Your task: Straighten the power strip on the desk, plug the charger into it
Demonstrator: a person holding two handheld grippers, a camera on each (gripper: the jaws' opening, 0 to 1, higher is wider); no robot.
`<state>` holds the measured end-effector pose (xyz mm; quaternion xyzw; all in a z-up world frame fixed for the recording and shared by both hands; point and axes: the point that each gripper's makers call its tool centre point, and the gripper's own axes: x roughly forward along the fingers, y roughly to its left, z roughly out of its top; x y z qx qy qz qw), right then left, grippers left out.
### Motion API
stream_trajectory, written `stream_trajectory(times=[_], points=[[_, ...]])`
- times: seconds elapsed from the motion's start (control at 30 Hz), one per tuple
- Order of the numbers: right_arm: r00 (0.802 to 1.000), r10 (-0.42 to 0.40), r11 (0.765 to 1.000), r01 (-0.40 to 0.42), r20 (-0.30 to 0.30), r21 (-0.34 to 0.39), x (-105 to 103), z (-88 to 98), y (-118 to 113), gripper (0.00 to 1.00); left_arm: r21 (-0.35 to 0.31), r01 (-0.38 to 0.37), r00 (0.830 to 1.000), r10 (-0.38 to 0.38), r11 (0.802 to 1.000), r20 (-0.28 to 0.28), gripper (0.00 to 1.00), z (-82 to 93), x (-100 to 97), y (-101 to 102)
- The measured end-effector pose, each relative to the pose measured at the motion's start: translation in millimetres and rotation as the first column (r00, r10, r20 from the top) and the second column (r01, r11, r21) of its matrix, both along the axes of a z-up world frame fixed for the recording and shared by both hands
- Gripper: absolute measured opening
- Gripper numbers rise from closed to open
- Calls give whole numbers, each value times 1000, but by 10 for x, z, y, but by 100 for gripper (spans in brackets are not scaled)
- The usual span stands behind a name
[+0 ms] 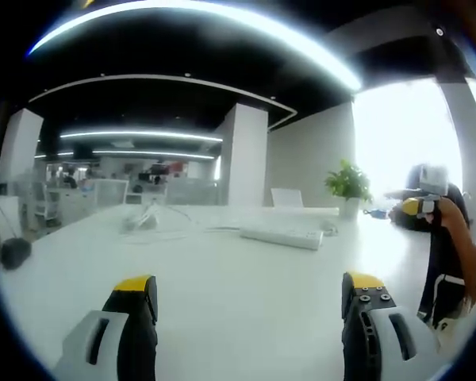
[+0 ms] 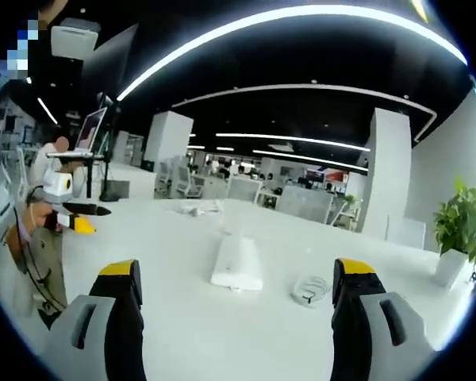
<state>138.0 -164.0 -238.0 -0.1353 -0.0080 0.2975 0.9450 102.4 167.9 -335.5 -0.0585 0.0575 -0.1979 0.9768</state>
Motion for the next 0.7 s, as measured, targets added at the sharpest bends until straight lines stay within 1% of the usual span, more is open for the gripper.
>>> stream_trajectory(times=[0.1,0.27,0.43,0.53,0.7], points=[[1000,19,999,-18,16,-40,1,94,67,100,-4,3,1000,-3,1000,2,99,0,0,-11],[998,42,995,-39,40,-91,34,187,142,100,-8,6,1000,-6,1000,0,99,-7,7,-20],[998,41,993,-35,51,-110,113,281,159,100,-7,9,1000,-9,1000,5,99,12,10,-30],[996,49,992,-40,72,-122,147,345,180,100,-6,9,1000,-9,1000,10,99,30,3,-35],[995,65,984,-52,73,-169,251,415,207,100,-3,9,1000,-9,1000,12,99,45,9,-37]])
